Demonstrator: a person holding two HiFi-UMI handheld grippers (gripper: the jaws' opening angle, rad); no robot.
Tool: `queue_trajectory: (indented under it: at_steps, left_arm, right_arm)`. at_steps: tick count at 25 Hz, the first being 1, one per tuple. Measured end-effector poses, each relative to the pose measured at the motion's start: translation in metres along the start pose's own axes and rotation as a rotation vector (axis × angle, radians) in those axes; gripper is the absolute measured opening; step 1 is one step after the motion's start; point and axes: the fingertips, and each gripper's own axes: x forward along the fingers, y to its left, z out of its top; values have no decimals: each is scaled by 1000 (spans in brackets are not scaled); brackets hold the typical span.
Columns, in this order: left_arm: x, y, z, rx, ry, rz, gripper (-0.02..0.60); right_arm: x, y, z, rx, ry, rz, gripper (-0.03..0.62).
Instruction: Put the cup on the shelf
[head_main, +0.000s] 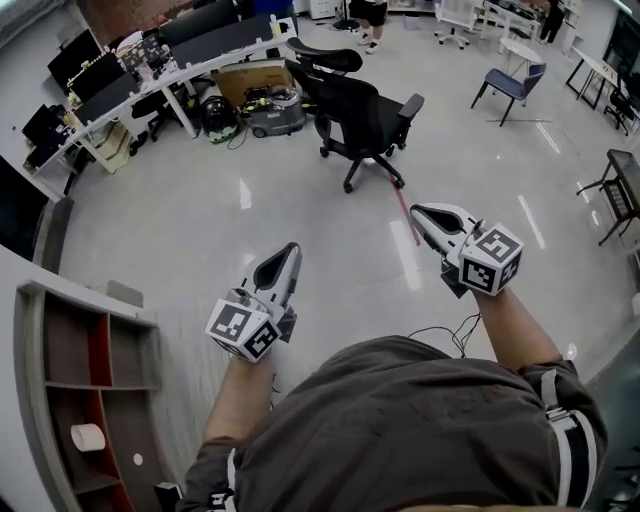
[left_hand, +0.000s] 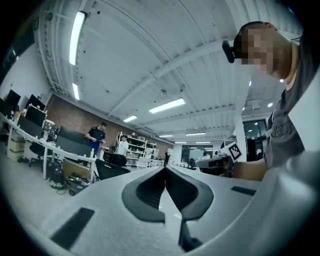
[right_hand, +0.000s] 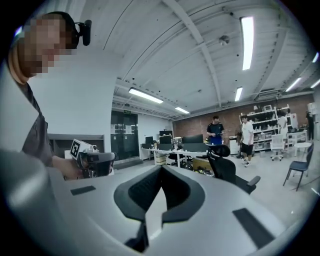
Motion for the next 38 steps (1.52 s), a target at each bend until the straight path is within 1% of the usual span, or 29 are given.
queue_trajectory:
  at_steps: [4,11,24,38]
  left_arm:
    - [7,-2,-1,-10,7,-24,0]
    - [10,-2,-2,-17,7,-40,0]
    - [2,9,2,-10,-9,-11,0]
    - [-4,8,2,-10,-12,-5,0]
  right_arm:
    - [-11,-8,-1,18,-12,-38,-11]
    - [-11,-6,1,23,-15,-48,-11]
    - [9,1,3,-38,0,-20,-11]
    - [12,7,3,-53,11,-7,-11]
